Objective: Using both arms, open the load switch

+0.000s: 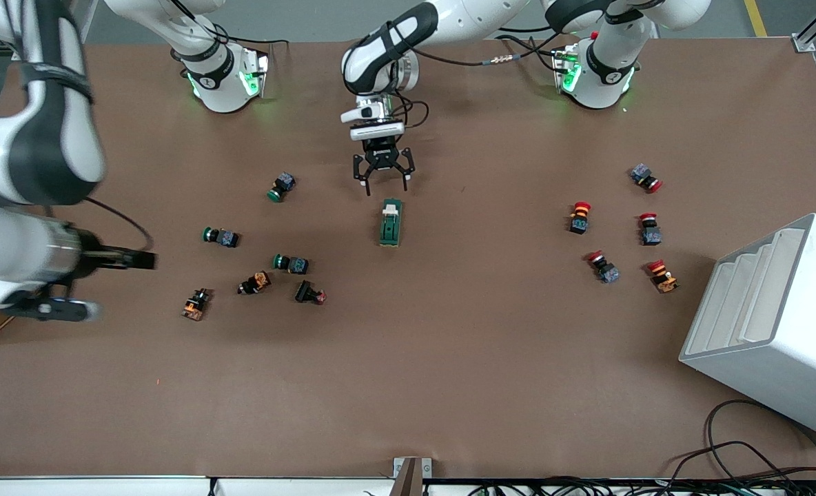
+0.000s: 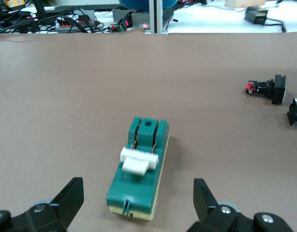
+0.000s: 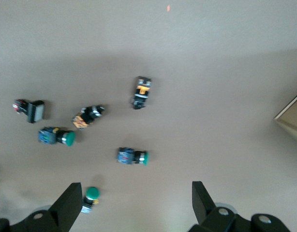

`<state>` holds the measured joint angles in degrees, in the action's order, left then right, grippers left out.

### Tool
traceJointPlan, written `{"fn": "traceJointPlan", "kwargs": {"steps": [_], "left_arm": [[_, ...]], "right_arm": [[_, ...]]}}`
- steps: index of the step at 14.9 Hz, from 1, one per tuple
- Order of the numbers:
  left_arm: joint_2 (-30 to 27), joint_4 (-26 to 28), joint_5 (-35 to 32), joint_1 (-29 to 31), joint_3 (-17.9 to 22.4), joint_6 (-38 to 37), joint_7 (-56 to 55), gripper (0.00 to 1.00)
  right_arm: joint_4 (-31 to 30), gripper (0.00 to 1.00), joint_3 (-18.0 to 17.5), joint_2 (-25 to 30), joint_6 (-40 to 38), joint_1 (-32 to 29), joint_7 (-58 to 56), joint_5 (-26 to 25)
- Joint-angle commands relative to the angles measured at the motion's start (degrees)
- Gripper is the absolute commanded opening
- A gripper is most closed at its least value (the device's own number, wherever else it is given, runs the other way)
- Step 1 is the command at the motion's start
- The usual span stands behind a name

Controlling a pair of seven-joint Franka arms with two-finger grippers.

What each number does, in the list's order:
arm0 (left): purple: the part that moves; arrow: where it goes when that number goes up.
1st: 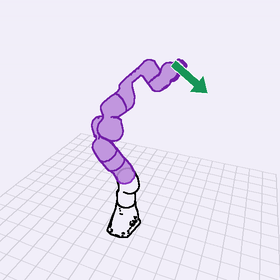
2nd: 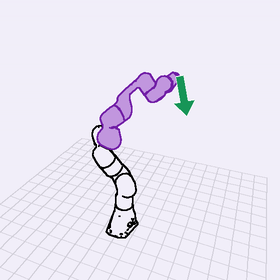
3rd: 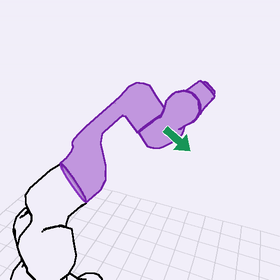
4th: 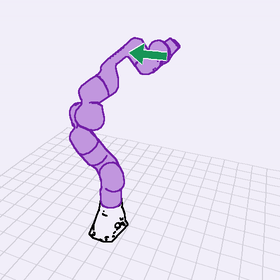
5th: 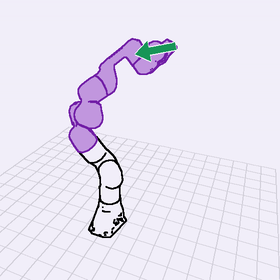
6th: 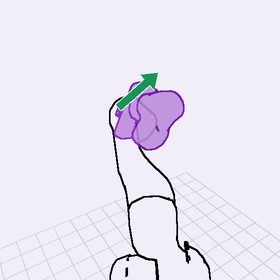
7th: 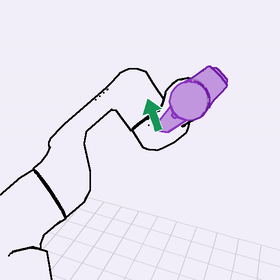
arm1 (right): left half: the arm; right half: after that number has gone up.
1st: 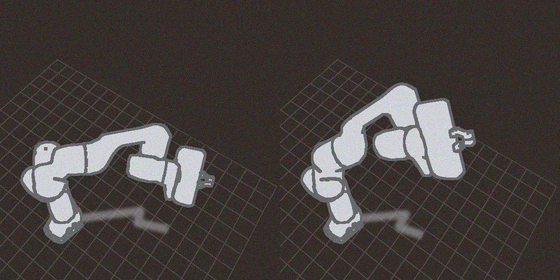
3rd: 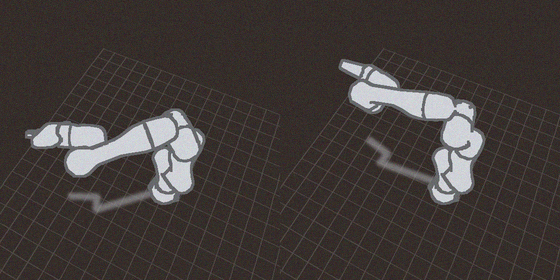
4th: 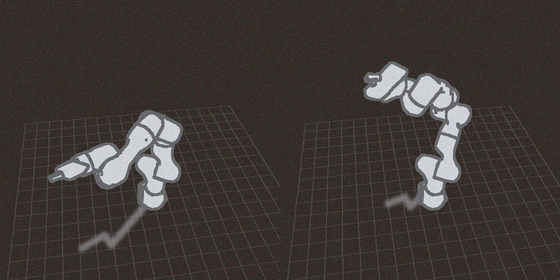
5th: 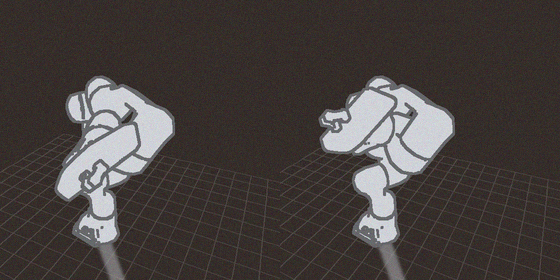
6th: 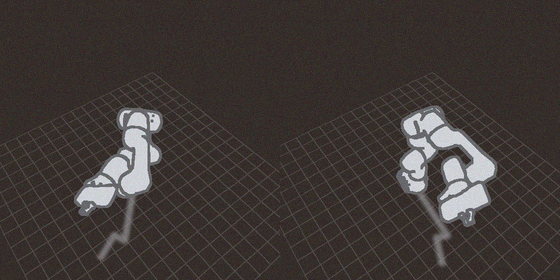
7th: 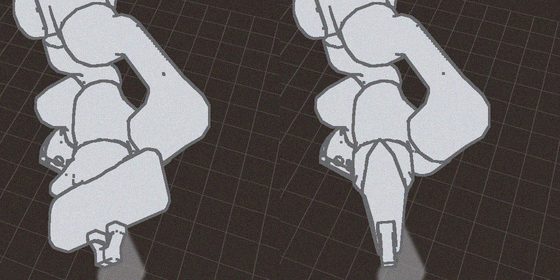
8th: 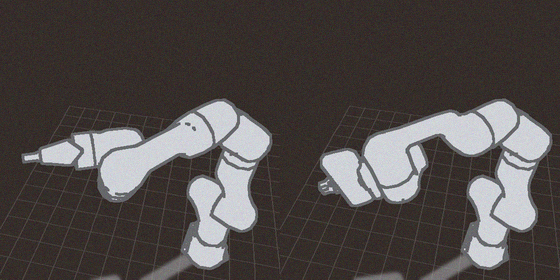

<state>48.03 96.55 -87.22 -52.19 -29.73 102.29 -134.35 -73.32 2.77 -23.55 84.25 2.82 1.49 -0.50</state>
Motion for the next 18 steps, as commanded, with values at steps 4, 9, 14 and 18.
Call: {"fn": "traceJointPlan", "kwargs": {"steps": [4,9,14,18], "left_arm": [[-3.3,-12.9,18.8,3.1,-0.5,-0.4,21.2,1.00],[-12.6,-14.1,35.2,13.8,-0.8,-0.2,41.9,1.00],[-21.1,-15.7,49.8,29.3,-0.8,-0.5,62.7,1.00],[-25.9,-15.7,57.8,42.8,-0.8,-3.9,76.1,1.00]], "right_arm": [[-1.8,1.00,-1.4,6.1,-3.5,-5.4,-3.2,-1.9],[0.7,1.00,-1.5,7.3,-3.9,-7.4,-4.0,-1.9],[0.8,1.00,-2.3,7.6,-7.2,-6.8,-3.7,-1.0],[-0.2,1.00,-2.9,10.4,-8.5,-5.1,-4.0,-1.1]]}}
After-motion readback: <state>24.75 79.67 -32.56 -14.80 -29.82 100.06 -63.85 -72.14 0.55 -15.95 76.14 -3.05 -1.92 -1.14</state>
